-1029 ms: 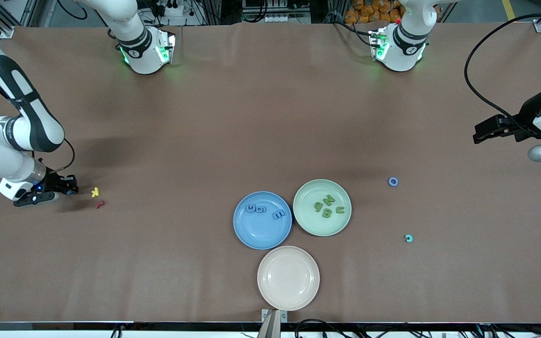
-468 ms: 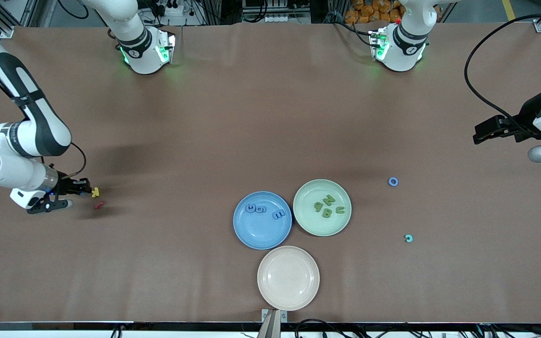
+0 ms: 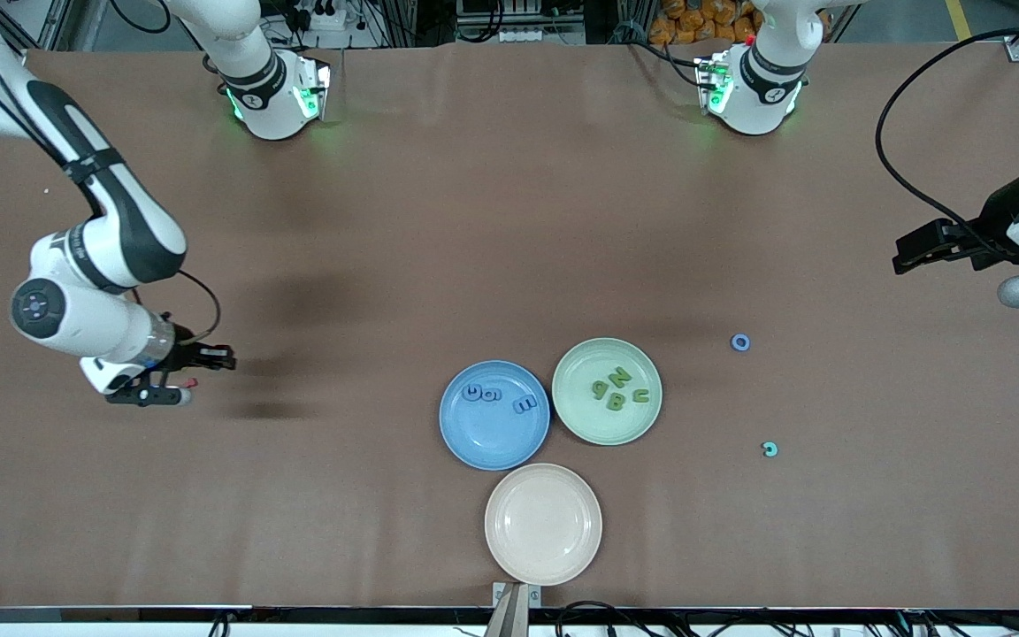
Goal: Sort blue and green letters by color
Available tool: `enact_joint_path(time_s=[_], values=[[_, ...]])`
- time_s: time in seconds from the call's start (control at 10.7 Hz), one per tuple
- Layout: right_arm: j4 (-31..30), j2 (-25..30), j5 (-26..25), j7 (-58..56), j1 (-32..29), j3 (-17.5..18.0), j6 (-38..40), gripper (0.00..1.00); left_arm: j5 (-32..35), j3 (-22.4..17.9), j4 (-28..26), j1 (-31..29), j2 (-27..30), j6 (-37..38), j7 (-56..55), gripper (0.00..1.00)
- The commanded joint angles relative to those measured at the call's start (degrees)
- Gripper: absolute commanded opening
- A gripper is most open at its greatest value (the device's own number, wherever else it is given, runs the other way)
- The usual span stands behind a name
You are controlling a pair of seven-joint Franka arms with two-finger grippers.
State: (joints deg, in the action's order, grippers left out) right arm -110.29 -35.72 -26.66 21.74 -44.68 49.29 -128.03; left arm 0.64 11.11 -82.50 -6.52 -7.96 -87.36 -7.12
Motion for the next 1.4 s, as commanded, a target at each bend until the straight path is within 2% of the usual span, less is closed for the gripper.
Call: enact_joint_path(time_s=[0.0,0.28,0.47,0.56,0.75,0.94,1.03,1.12,1.22,1.31], values=[[2.43,0.38,-0.5,24.59,8.86,4.68,1.3,0.0,-1.26,0.05,-0.03,-0.42,0.13,-0.36,1.32,1.0],[9.37,-0.23,-0.41,42.11,20.38,4.24,1.21,0.0,-1.26,-0.03,-0.03,-0.42,0.13,-0.36,1.32,1.0],[16.92,-2.77,-0.59,50.38,27.15,3.98,0.6,0.0,-1.26,-0.03,-0.03,-0.33,0.13,-0.36,1.32,1.0],[20.52,-2.87,-0.76,53.55,31.45,1.8,-0.28,0.0,-1.26,0.05,-0.03,-0.42,0.13,-0.36,1.32,1.0],[25.64,-2.87,-1.03,60.23,41.2,-4.95,-5.61,0.0,-1.26,-0.03,-0.03,-0.42,0.13,-0.36,1.32,1.0],[26.44,-2.78,-1.03,65.69,51.57,-16.27,-14.92,0.0,-1.26,0.05,-0.03,-0.51,0.05,-0.44,1.32,1.0],[26.45,-2.87,-1.12,67.89,55.01,-20.42,-18.36,0.03,-1.26,0.05,-0.03,-0.51,0.05,-0.44,1.32,1.0],[26.45,-2.87,-0.86,68.35,56.61,-22.46,-19.44,0.67,-1.26,-0.03,-0.03,-0.51,-0.13,-0.44,1.32,1.0],[26.45,-2.78,-0.59,68.0,56.02,-22.48,-18.75,1.0,-1.26,0.05,-0.03,-0.51,-0.13,-0.44,1.32,1.0],[26.45,-2.78,-0.5,67.91,55.75,-22.48,-18.4,1.0,-1.26,-0.03,-0.03,-0.51,-0.13,-0.44,1.32,1.0]])
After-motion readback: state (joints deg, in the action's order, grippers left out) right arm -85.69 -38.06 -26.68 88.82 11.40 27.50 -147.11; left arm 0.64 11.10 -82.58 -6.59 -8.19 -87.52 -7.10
